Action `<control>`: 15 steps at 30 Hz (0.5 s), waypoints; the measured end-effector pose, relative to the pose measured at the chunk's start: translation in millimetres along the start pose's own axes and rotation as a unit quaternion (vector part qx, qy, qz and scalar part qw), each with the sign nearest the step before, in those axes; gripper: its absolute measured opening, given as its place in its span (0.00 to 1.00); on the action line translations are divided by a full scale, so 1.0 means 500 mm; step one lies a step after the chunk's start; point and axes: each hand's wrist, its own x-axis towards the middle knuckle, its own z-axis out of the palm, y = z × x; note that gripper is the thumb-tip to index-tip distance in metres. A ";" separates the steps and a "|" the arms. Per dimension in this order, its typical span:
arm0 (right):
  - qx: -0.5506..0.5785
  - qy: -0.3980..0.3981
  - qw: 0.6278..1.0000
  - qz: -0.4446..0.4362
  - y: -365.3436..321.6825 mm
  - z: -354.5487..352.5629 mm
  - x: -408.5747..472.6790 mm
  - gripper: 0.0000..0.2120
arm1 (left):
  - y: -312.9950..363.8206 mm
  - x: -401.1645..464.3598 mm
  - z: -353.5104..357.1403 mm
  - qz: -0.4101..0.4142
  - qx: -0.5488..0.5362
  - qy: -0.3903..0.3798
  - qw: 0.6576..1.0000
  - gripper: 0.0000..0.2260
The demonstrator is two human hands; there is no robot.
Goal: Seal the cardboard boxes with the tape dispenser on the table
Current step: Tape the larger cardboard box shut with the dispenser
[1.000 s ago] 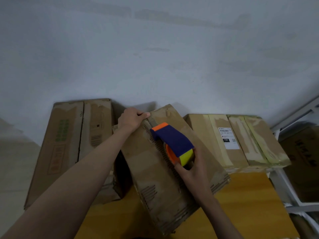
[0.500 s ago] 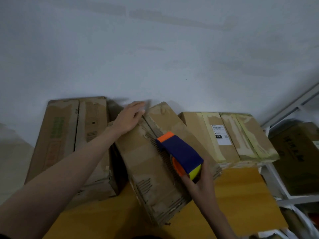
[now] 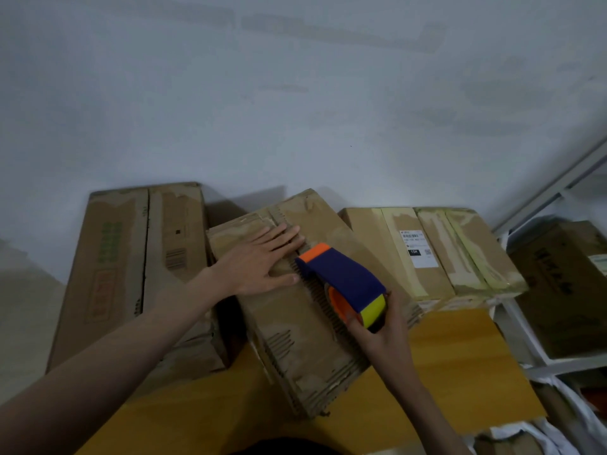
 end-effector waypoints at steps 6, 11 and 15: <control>-0.014 0.015 1.000 -0.009 0.003 0.011 0.015 0.27 | -0.007 0.016 0.004 -0.018 0.014 -0.002 1.000 0.39; -0.034 0.023 0.999 -0.007 -0.003 0.006 0.012 0.24 | -0.011 0.017 0.012 -0.021 0.019 0.008 1.000 0.37; -0.031 0.022 0.999 -0.008 -0.009 -0.001 0.012 0.27 | -0.011 0.018 0.010 -0.027 0.017 -0.001 0.999 0.36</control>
